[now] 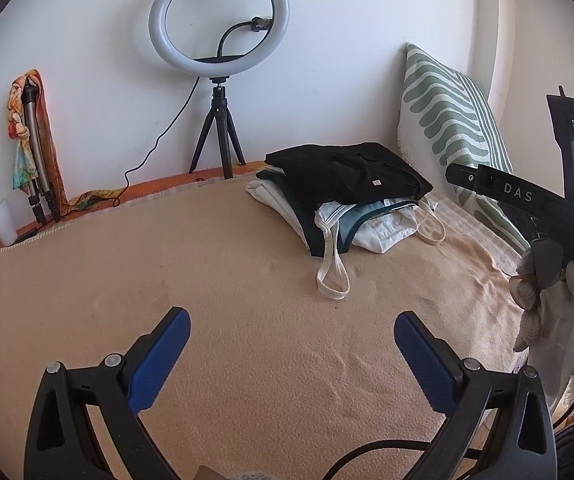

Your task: Fold small clothes

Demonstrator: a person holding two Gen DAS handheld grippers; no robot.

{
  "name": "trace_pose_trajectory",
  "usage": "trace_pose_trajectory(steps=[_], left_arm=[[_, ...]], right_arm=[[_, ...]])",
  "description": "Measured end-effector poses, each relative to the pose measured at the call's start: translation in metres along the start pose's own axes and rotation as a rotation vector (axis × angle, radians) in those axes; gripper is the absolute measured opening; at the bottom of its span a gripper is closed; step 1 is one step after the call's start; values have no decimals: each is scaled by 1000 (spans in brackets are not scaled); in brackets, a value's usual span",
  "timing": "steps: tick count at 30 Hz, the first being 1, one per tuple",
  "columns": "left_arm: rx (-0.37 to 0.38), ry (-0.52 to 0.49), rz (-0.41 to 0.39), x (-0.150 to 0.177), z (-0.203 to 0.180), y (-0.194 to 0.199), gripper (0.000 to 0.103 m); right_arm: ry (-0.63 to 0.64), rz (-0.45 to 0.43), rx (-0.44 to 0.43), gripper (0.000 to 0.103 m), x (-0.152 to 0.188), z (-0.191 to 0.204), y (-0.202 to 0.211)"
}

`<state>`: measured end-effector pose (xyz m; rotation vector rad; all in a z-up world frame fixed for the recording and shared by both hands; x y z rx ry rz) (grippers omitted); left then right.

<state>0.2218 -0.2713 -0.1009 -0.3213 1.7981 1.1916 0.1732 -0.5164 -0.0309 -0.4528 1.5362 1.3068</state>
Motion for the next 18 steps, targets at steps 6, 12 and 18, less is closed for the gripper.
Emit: trace_pose_trajectory(steps=[6,12,18], left_arm=[[14,21,3,-1,0,1,103],[16,24,5,-3,-1,2,103],[14,12,2,-3,-4,3,103]], right_arm=[[-25,11,-13,103,2,-3,-1],[-40,18,-19,103,2,-5,-2],[-47,22,-25,103,2,-5,-2]])
Point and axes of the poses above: each gripper's, at about its wrist camera, not at the fingertips, and y roughly against the way its jaws point, z to its left, x to its underside, the point moved 7 cm from there along -y, roughly the way its jaws point, and after that the axes turned 4 degrees about -z, right-handed, at the moved point
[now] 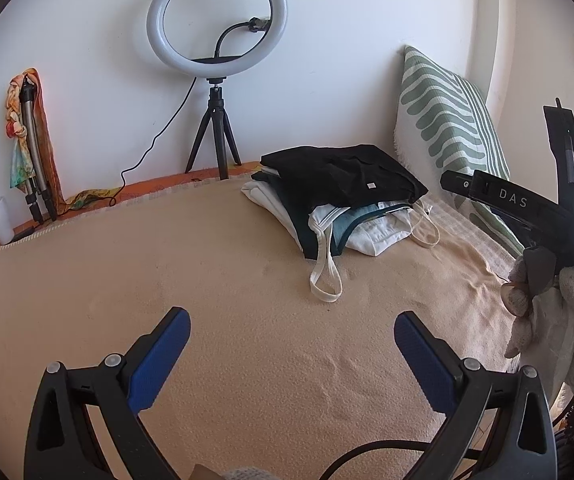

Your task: Fold small clothes

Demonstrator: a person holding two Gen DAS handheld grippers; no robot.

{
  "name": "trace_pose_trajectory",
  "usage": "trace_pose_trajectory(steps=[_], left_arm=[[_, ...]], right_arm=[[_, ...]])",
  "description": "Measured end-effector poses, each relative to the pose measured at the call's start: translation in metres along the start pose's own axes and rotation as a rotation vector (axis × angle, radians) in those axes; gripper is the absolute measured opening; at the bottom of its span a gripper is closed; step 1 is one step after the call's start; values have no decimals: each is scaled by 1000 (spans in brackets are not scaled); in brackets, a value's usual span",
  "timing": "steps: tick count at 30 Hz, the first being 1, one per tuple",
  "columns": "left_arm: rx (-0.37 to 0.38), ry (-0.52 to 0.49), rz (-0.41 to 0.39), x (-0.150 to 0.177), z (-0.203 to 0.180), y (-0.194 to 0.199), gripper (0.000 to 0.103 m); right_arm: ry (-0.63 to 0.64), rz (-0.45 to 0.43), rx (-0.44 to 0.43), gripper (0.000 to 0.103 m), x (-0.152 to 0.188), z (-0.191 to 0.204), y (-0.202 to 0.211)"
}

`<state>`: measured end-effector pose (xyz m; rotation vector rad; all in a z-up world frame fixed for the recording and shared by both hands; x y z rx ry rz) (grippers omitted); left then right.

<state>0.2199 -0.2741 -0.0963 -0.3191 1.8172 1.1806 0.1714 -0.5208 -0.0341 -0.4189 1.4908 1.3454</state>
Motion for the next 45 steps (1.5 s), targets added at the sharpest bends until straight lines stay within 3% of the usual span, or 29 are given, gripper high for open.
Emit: trace_pose_trajectory(steps=[45], left_arm=[[29,-32,2,-4,-15,3,103]], right_arm=[[-31,21,-23,103,3,-1,-2]])
Point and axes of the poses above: each gripper's, at about its wrist camera, not at the fingertips, and y roughly against the way its jaws point, z to its left, x to its underside, the point moved 7 cm from there along -y, roughly the way its jaws point, and after that the axes turned 4 degrees about -z, right-handed, at the moved point
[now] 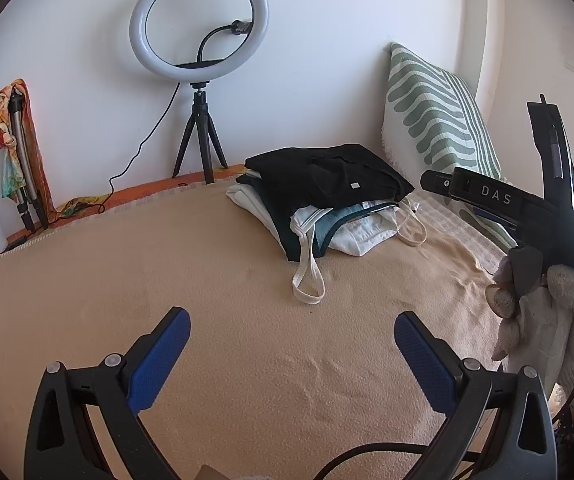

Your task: Fold small clothes

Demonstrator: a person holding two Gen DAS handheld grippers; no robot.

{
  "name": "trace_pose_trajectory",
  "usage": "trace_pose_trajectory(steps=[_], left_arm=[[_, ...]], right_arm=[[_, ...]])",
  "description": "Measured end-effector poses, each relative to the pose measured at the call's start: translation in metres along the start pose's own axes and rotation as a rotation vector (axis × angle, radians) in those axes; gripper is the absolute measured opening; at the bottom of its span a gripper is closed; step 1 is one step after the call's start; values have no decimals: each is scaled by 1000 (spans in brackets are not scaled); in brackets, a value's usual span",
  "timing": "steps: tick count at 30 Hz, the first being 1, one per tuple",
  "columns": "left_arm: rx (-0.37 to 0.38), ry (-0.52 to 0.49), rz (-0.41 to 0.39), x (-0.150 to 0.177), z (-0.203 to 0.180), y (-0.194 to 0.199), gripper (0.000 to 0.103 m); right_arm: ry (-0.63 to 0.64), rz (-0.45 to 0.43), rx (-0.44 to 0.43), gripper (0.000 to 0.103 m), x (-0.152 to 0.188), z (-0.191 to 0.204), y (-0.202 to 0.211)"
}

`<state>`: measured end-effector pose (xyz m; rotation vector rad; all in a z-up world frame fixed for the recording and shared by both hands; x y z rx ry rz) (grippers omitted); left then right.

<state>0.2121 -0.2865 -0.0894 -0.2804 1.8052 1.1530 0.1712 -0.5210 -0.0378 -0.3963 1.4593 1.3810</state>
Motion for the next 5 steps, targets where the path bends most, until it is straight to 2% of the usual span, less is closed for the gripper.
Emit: trace_pose_trajectory(steps=[5], left_arm=[[0,-11,-9,-2,-3,-2,103]], right_arm=[[0,0,3,103,2,-1,0]])
Point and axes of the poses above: each gripper's, at about its wrist camera, not at the fingertips, and y roughly against the way its jaws point, z to its left, x to its underside, the point moved 7 cm from there along -y, roughly the way its jaws point, and after that the axes turned 4 degrees about -z, right-handed, at the moved point
